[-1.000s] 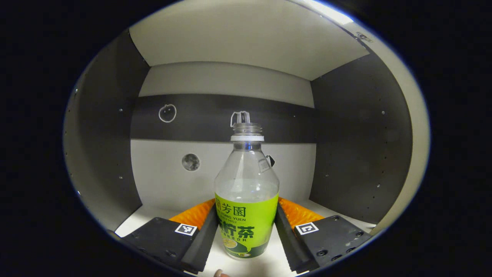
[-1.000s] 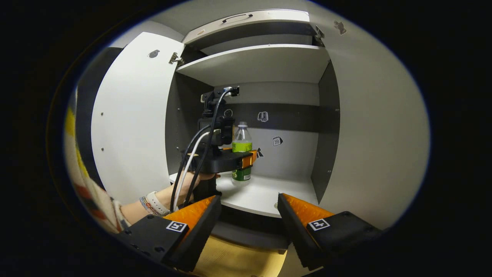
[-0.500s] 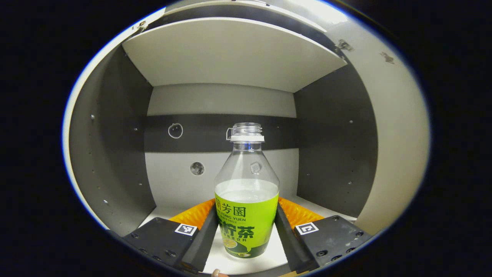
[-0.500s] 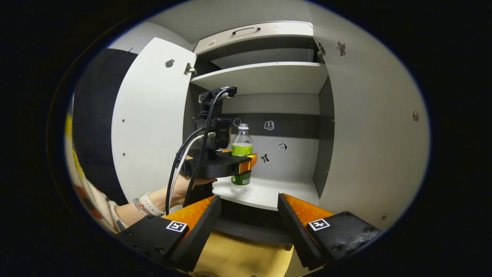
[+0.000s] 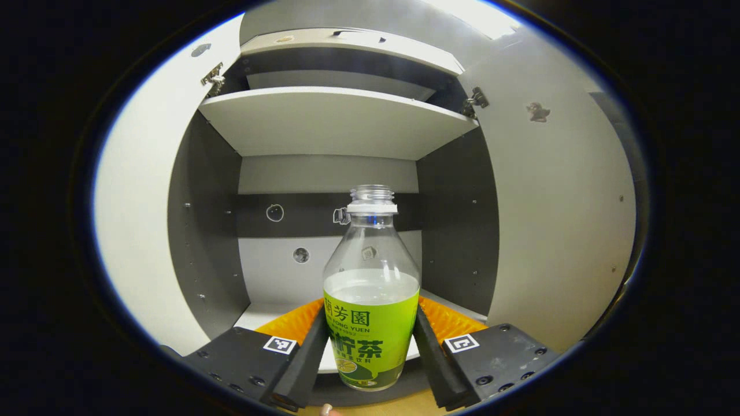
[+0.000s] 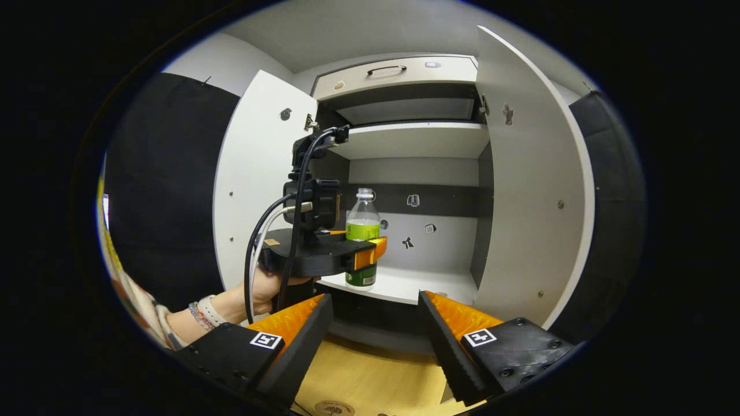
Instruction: Grasp the bottle in the cabinet with the left hand and place it on the coaster, then close the right door with the right hand and the left door with the left hand.
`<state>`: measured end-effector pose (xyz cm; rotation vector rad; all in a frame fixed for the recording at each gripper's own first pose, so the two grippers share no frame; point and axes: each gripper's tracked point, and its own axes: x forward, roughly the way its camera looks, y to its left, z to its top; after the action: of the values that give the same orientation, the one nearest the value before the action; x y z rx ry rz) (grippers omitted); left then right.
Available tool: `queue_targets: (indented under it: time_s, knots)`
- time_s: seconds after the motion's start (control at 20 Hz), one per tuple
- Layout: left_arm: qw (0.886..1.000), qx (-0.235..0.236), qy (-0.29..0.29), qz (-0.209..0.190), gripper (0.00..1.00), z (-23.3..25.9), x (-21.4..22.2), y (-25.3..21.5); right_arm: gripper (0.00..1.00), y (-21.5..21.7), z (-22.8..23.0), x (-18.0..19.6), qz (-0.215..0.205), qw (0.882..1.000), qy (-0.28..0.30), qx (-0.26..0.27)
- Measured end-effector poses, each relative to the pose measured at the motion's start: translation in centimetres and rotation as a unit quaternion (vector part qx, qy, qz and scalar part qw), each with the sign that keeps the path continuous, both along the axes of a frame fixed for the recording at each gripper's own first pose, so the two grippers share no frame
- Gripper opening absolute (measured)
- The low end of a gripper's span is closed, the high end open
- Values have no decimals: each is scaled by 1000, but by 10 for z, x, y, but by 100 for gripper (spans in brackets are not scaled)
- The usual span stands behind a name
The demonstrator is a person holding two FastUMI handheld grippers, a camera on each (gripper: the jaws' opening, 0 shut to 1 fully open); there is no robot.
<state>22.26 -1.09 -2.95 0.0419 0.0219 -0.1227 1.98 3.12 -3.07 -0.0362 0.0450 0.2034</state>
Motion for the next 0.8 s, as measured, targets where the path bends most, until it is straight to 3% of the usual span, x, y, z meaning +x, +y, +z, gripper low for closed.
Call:
queue_targets:
  time_s: [0.45,0.8]
  knots:
    - [1000,-6,18,-21,78,-16,-80,-11,98,-17,-8,-52,-57,998,14,-17]
    - [998,-17,31,-44,78,-47,-134,-23,98,-28,-20,-66,-84,996,11,-39]
